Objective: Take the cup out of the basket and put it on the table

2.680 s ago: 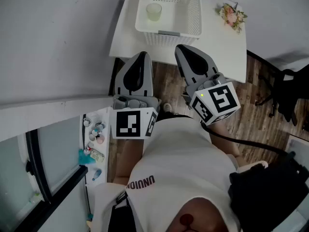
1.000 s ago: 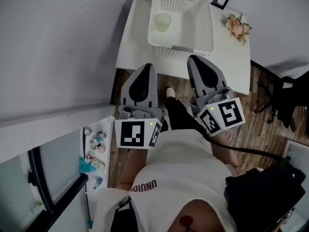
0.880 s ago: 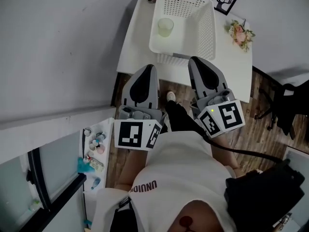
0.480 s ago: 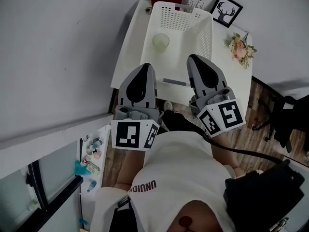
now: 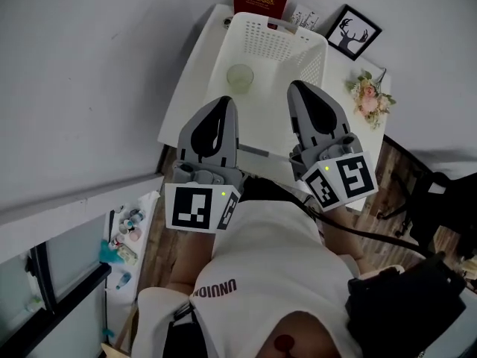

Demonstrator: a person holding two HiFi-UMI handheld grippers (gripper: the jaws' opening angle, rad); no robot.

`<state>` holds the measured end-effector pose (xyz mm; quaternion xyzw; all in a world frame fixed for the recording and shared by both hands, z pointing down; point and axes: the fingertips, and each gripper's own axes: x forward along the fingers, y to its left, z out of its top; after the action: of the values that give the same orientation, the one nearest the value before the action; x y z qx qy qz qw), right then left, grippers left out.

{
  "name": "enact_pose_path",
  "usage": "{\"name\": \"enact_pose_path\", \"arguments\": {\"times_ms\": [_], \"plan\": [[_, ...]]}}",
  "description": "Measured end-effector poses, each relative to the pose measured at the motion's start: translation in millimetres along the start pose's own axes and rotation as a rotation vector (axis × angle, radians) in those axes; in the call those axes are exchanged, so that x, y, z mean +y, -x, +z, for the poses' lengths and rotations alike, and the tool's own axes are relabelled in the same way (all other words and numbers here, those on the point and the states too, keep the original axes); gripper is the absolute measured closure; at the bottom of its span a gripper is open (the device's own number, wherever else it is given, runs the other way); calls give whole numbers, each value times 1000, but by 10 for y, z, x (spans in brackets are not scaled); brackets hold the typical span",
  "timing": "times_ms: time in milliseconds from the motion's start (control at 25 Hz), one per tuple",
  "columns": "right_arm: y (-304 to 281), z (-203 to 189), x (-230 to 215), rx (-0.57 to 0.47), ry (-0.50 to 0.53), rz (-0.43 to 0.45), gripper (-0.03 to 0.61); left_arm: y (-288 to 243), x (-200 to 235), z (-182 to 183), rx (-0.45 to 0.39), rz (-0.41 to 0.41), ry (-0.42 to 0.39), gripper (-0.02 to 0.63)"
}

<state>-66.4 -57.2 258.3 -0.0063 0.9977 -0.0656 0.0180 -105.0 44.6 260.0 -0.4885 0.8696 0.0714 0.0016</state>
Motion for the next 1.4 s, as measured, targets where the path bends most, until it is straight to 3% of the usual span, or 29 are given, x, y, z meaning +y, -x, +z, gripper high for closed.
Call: {"name": "enact_pose_path", "arguments": {"times_ms": [440, 760, 1080, 1400], "plan": [[-214, -53, -200, 50, 38, 66, 558, -139, 87, -34, 6, 26, 0, 601], [-443, -102, -290, 99, 0, 35, 558, -290, 127, 57, -3, -19, -9, 601], [-829, -394, -405, 168, -81, -27, 557, -433, 435, 124, 2, -27, -1, 601], [-1072, -773, -581, 271, -98, -102, 555, -598, 660, 54, 19, -46, 31, 601]]}}
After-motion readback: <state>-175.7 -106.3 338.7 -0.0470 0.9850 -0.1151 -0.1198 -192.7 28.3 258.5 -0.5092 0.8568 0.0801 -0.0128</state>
